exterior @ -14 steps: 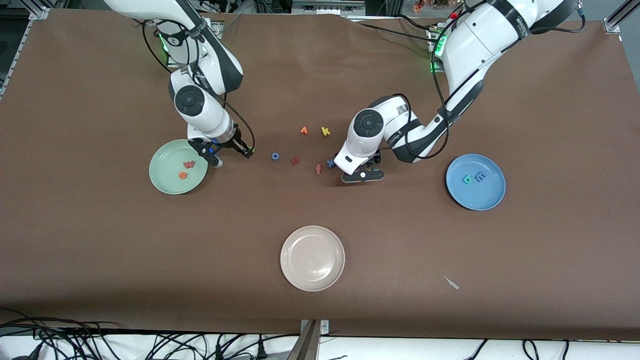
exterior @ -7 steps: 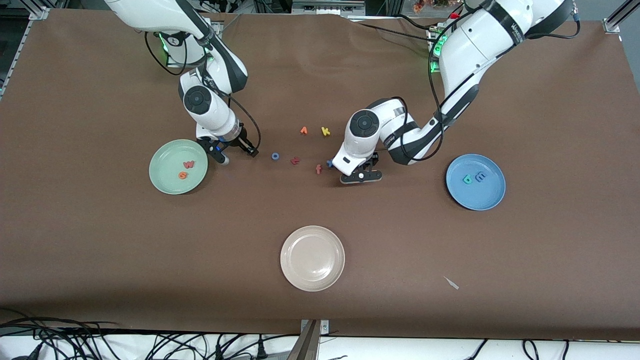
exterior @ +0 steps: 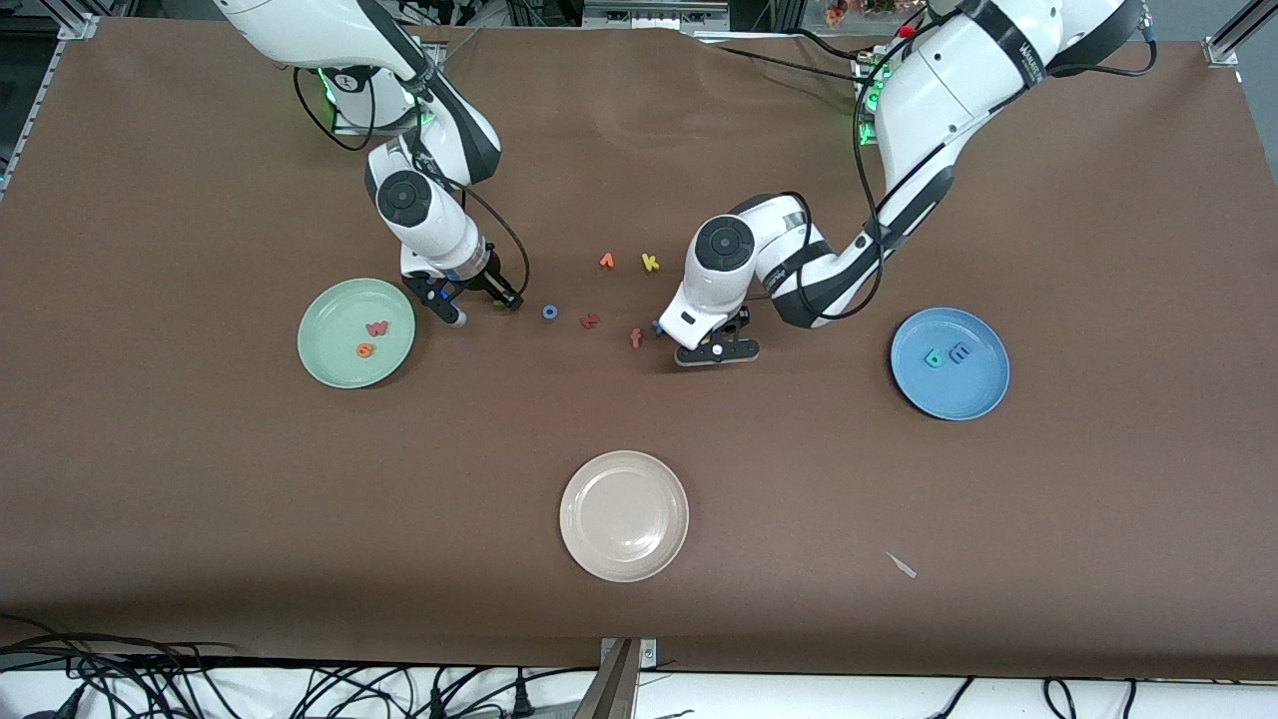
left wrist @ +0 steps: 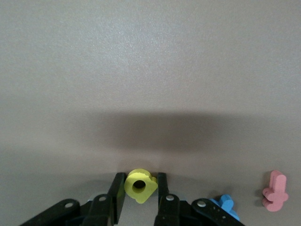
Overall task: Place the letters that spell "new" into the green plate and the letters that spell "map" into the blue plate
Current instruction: 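Grasp the green u and yellow letter with the right and left grippers, then drop the green u and yellow letter onto the green and blue plates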
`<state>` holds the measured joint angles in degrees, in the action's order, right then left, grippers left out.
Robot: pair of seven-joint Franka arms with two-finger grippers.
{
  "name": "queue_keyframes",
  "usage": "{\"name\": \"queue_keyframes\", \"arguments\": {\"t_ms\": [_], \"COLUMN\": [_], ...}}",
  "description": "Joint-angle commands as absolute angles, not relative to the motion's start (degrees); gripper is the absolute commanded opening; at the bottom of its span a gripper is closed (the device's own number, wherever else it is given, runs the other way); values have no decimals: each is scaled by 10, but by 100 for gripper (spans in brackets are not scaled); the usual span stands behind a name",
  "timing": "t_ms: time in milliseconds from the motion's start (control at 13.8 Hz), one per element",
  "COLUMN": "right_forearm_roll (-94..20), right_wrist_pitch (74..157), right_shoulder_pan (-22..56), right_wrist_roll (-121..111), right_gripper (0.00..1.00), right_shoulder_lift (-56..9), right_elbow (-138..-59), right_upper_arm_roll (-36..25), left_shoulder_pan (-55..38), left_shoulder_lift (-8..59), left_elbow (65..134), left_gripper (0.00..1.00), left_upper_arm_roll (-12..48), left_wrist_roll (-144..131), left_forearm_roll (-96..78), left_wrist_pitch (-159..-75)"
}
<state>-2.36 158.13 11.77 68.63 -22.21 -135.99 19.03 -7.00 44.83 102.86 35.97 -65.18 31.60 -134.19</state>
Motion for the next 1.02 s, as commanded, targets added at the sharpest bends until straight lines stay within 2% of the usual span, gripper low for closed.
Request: {"name": "queue_keyframes", "arguments": {"t_ms": [0, 145, 291, 508, 654, 944], "right_forearm_roll": [-18, -18, -14, -3, 2, 3], "right_wrist_pitch": [1595, 1595, 1595, 1596, 1600, 1615], "right_shoulder_pan": [120, 120, 120, 120, 120, 120], "right_wrist_roll": [693, 690, 690, 688, 688, 688], "right_gripper": [48, 54, 53, 47, 43, 38], "right_shoulder_lift": [-222, -221, -221, -221, -221, -221], "right_elbow": [-1369, -1368, -1369, -1375, -1377, -1385], "right_upper_arm_roll": [192, 191, 190, 185, 183, 181], "left_shoulder_pan": [-65, -37, 29, 127, 165, 252], "left_shoulder_lift": [448, 439, 432, 425, 425, 428], "left_elbow": [1023, 1014, 1004, 977, 958, 948], "left_gripper": [18, 18, 18, 19, 19, 22], "left_upper_arm_roll": [353, 359, 391, 429, 429, 417], "left_wrist_roll": [-651, -593, -488, -318, -204, 21], "left_forearm_roll": [337, 325, 296, 284, 285, 297], "left_wrist_pitch": [-1316, -1248, -1189, -1074, -1020, -982]}}
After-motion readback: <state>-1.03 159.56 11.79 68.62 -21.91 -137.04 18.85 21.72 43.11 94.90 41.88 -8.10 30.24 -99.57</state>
